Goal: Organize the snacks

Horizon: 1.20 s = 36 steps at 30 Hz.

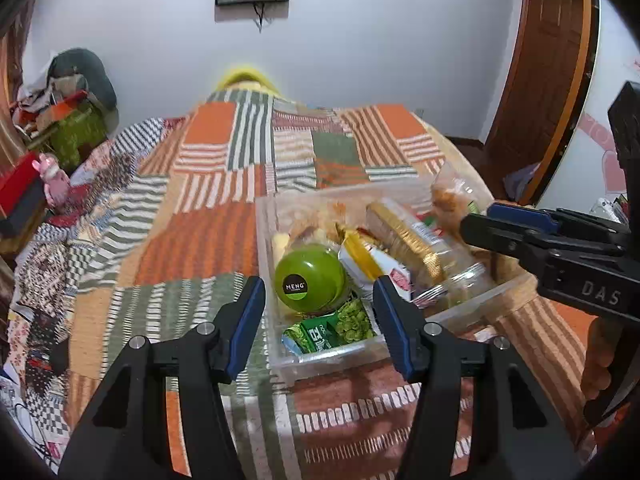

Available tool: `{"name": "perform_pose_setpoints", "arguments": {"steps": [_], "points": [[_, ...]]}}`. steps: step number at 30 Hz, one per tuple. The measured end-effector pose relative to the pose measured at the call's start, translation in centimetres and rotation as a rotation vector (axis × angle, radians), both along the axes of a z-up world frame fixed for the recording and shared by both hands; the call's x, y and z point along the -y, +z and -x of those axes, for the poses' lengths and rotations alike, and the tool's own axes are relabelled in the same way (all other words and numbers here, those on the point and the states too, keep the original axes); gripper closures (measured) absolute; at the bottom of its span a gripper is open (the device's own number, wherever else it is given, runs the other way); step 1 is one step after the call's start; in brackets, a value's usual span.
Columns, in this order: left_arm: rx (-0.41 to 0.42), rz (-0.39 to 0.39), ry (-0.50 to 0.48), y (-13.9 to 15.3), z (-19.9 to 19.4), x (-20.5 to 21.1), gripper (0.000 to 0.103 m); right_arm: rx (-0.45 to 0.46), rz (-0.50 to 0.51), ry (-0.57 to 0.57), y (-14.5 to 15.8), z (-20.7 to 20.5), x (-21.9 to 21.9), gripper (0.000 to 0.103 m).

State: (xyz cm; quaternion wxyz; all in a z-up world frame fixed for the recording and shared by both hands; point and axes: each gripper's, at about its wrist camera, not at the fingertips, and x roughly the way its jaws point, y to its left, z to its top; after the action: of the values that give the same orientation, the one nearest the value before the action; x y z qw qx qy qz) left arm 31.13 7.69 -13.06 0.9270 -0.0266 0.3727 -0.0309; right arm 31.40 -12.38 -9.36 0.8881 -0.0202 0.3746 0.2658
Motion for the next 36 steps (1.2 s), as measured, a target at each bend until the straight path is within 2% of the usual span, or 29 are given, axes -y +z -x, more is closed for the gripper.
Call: {"name": "perform_pose_setpoints", "arguments": {"steps": [5, 14, 19, 22, 24, 28, 33, 36], "points": [[0.091, 0.017, 0.009, 4.2, 3.1, 0.3, 0.047, 0.073, -0.035, -0.01, 3.3, 2.7, 1.5, 0.06], [0.304, 0.035, 0.009, 12.7, 10.6, 1.9, 0.047, 0.26, -0.106, -0.019, 10.3, 9.9, 4.3, 0.06], [0.406, 0.024, 0.012, 15.7, 14.7, 3.3, 0.04, 0.336, -0.136, -0.021, 12.4, 13.3, 5.6, 0.058], [0.453, 0.018, 0.028, 16.6, 16.6, 4.2, 0.024, 0.376, -0.142, -0.033, 13.1, 14.9, 6.1, 0.041], [0.477, 0.013, 0.037, 17.0, 17.5, 4.7, 0.014, 0.395, -0.149, -0.05, 13.3, 15.6, 6.5, 0.026], [0.508, -0.002, 0.039, 17.4, 19.0, 5.4, 0.008, 0.408, -0.158, -0.067, 13.3, 15.9, 7.0, 0.018], [0.526, -0.02, 0.033, 17.7, 20.3, 6.3, 0.001, 0.421, -0.148, -0.089, 13.0, 16.3, 7.2, 0.002], [0.526, -0.023, 0.035, 17.6, 20.5, 6.5, 0.0, 0.43, -0.151, -0.101, 12.9, 17.0, 7.6, 0.0]]}}
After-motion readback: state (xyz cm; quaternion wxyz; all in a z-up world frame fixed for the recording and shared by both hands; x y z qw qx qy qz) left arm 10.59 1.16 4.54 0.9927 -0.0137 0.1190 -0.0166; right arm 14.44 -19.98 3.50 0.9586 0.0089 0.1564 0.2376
